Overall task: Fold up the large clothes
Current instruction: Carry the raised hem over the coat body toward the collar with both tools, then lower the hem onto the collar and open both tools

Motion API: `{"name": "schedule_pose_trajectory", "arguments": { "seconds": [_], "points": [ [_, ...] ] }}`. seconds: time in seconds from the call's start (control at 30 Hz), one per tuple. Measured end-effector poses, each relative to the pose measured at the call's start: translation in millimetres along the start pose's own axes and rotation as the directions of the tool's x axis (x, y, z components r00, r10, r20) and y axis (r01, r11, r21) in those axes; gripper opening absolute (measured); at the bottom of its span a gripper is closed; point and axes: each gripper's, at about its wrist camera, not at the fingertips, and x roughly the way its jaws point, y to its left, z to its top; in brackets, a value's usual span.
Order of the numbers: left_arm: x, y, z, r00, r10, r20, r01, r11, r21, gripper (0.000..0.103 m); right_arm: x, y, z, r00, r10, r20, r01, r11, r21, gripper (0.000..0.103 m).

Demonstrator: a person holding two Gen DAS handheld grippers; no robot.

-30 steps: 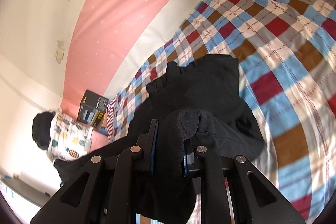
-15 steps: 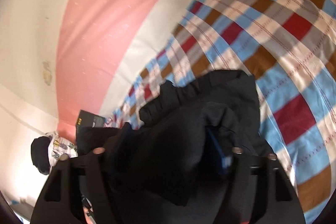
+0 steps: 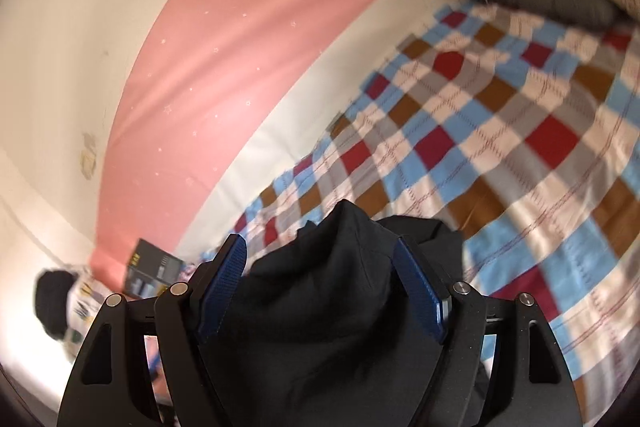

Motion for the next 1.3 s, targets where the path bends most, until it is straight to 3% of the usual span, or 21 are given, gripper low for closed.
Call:
{"name": "schedule_pose_trajectory", "arguments": {
  "seconds": [0.13, 0.37, 0.57, 0.7, 0.8, 0.83, 0.87, 0.93, 0.97, 1.0, 1.03, 1.17, 1.27, 1.3],
  "points": [
    [14.7, 7.3, -19.4, 0.994, 0.083, -0.076, -0.077, 0.994, 0.079, 0.080, 12.2, -10.4, -17.3, 0.997, -0.045, -0.068, 0.042, 0.998, -0.044, 0.076],
    [62.4, 27.5, -42.9, 0.961, 0.201, -0.189, -0.175, 0.974, 0.144, 0.080, 49.2, -34.5, -43.9, 0.969, -0.151, -0.195, 0.125, 0.982, -0.143, 0.076],
    [114.5, 23.3, -36.8, 0.936, 0.234, -0.262, -0.177, 0.958, 0.225, 0.080, 81.9, -29.1, -35.4, 0.958, -0.161, -0.237, 0.098, 0.961, -0.258, 0.076],
    [144.8, 25.7, -34.0, 0.930, 0.236, -0.283, -0.179, 0.961, 0.211, 0.080, 102.5, -37.6, -29.6, 0.952, -0.160, -0.260, 0.091, 0.961, -0.260, 0.076],
    [158.5, 28.6, -33.8, 0.931, 0.224, -0.287, -0.173, 0.966, 0.192, 0.067, 120.3, -55.6, -25.3, 0.943, -0.128, -0.308, 0.076, 0.981, -0.176, 0.076],
    [162.5, 28.5, -34.7, 0.929, 0.226, -0.293, -0.171, 0.965, 0.200, 0.057, 128.4, -62.2, -26.5, 0.934, -0.127, -0.334, 0.080, 0.985, -0.152, 0.076],
    [164.2, 27.7, -35.7, 0.929, 0.222, -0.296, -0.164, 0.964, 0.211, 0.041, 133.4, -64.7, -27.7, 0.928, -0.130, -0.350, 0.084, 0.986, -0.145, 0.076],
    [160.0, 22.8, -37.5, 0.935, 0.217, -0.280, -0.151, 0.960, 0.237, 0.020, 134.6, -61.0, -28.8, 0.930, -0.145, -0.338, 0.091, 0.981, -0.171, 0.067],
    [151.8, 18.1, -37.4, 0.943, 0.215, -0.254, -0.149, 0.955, 0.255, 0.016, 131.0, -55.4, -28.4, 0.938, -0.137, -0.318, 0.080, 0.979, -0.186, 0.043],
    [142.5, 14.0, -35.7, 0.952, 0.211, -0.222, -0.148, 0.951, 0.270, 0.015, 127.5, -50.4, -27.6, 0.943, -0.145, -0.299, 0.087, 0.976, -0.201, 0.032],
    [127.5, 9.3, -32.3, 0.965, 0.196, -0.176, -0.141, 0.948, 0.284, 0.014, 118.0, -40.0, -26.6, 0.953, -0.146, -0.264, 0.084, 0.969, -0.232, 0.027],
    [81.9, 6.4, -7.8, 0.991, 0.127, -0.045, -0.114, 0.969, 0.220, 0.014, 89.8, -17.2, -9.7, 0.975, -0.156, -0.156, 0.110, 0.957, -0.269, 0.020],
    [82.3, -4.7, 6.7, 0.988, 0.153, 0.009, -0.150, 0.959, 0.240, 0.014, 92.0, -0.5, 5.9, 0.980, -0.174, -0.101, 0.141, 0.952, -0.272, 0.020],
    [87.4, -7.8, 10.7, 0.985, 0.172, 0.025, -0.172, 0.953, 0.250, 0.014, 100.3, 9.9, 9.1, 0.974, -0.212, -0.082, 0.179, 0.937, -0.298, 0.020]
  ]
}}
